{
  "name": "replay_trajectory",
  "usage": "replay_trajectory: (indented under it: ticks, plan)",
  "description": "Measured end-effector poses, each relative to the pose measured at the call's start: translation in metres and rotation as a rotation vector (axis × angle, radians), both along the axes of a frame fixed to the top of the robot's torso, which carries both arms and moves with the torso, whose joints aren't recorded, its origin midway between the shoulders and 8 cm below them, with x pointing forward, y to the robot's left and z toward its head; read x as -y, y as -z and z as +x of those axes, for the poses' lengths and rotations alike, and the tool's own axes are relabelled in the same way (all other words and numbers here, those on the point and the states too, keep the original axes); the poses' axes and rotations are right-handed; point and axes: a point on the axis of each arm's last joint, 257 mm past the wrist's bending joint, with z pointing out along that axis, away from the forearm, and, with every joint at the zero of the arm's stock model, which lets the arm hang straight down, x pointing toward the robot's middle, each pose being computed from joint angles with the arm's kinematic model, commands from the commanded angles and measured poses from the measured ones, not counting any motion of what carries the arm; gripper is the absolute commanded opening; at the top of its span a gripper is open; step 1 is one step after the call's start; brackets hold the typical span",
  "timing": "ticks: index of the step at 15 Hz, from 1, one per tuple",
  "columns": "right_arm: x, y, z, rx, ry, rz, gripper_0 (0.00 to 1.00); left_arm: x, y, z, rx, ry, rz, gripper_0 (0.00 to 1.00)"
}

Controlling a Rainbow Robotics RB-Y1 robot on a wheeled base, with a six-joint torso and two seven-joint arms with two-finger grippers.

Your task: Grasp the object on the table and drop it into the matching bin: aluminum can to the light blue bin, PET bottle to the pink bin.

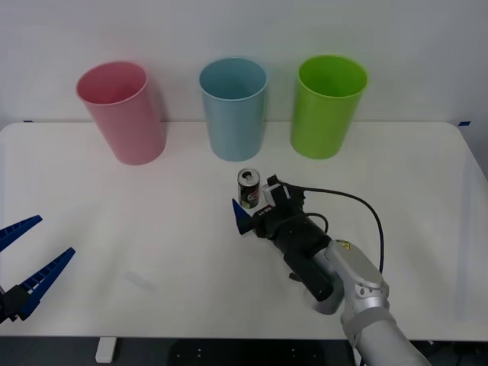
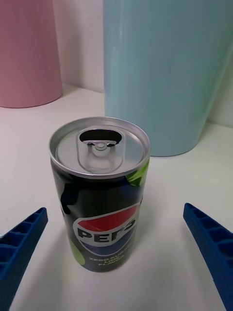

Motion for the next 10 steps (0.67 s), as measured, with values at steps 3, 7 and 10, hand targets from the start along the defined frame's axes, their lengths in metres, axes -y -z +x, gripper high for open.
replay_trajectory:
  ticks: [3,7,10]
  plan:
    - [-0.0034,-0.0002,-0.0013,-0.003,-0.005,0.008,0.0,0.0,0.0,0.0,0.0,0.0,0.0,1.0]
    - [-0.0085,-0.0004,-0.0034,-0.007,-0.014,0.018,0.0,0.0,0.0,0.0,0.0,0.0,0.0,1.0]
    - [-0.0086,-0.0002,-0.0037,-0.012,-0.011,0.03,0.0,0.0,0.0,0.0,0.0,0.0,0.0,1.0]
